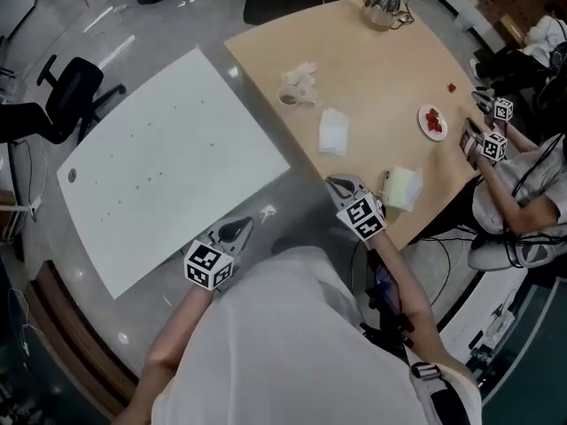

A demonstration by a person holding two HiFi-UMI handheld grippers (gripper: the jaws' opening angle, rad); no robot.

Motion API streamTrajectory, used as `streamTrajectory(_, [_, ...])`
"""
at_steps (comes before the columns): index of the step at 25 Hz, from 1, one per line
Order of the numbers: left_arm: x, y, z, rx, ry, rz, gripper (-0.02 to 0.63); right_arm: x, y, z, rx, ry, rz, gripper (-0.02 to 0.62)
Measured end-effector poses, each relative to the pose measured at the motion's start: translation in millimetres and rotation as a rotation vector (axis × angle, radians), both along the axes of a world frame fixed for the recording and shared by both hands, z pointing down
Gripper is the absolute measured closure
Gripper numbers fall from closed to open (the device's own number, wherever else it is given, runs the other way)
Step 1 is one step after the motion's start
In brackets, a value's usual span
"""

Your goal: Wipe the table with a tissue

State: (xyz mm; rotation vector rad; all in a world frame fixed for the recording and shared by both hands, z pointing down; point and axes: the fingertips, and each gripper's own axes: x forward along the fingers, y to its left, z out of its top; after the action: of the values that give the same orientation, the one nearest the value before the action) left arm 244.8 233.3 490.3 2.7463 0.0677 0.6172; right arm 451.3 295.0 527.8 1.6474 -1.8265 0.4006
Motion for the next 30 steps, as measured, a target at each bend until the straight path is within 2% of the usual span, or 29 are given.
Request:
streamTrajectory(4, [25,-14,-3,0.003,-0.008,-0.012,0.598,55,-24,-2,-0.048,0.090,-0.036,0.577])
streamTrajectory(7, [37,-23,-7,0.008,-0.016,-0.039,0.598,83,-42,-1,-0.062,0.085,-0.059,0.575])
streamTrajectory(9, [43,-30,-7,0.005,-0.023,-0.061,0.598,91,-52,3,-0.087,0.082,-0.109,0.573])
streamTrajectory(10, [45,-34,-6,0.002,-0.027,-0.074,0.598,94,-56,9,-0.113,0.090,-0.142,0.542])
streamTrajectory(11, [47,-39,-4,0.000,-0.031,-0.088,0.598,95,-58,16,-0.143,0.107,-0.176,0.444])
streamTrajectory(13, [51,-48,-1,-0.004,-0.038,-0.118,0.598,99,-64,31,-0.187,0.154,-0.230,0.345])
streamTrajectory(15, [54,-53,1,-0.009,-0.049,-0.139,0.598,106,-70,40,-0.199,0.165,-0.249,0.305])
streamTrajectory(17, [56,-55,2,-0.015,-0.060,-0.154,0.598,114,-76,44,-0.213,0.125,-0.257,0.253])
streamTrajectory(21, [56,-63,3,-0.026,-0.080,-0.193,0.598,137,-86,50,-0.264,-0.030,-0.276,0.159])
streamTrajectory(24, [57,-68,5,-0.030,-0.098,-0.216,0.598,159,-93,56,-0.316,-0.091,-0.292,0.155])
streamTrajectory(26, [59,-70,6,-0.038,-0.108,-0.223,0.598,160,-96,62,-0.366,-0.133,-0.325,0.149])
streamTrajectory(30, [64,-73,5,-0.076,-0.107,-0.243,0.598,146,-97,75,-0.458,-0.228,-0.381,0.076])
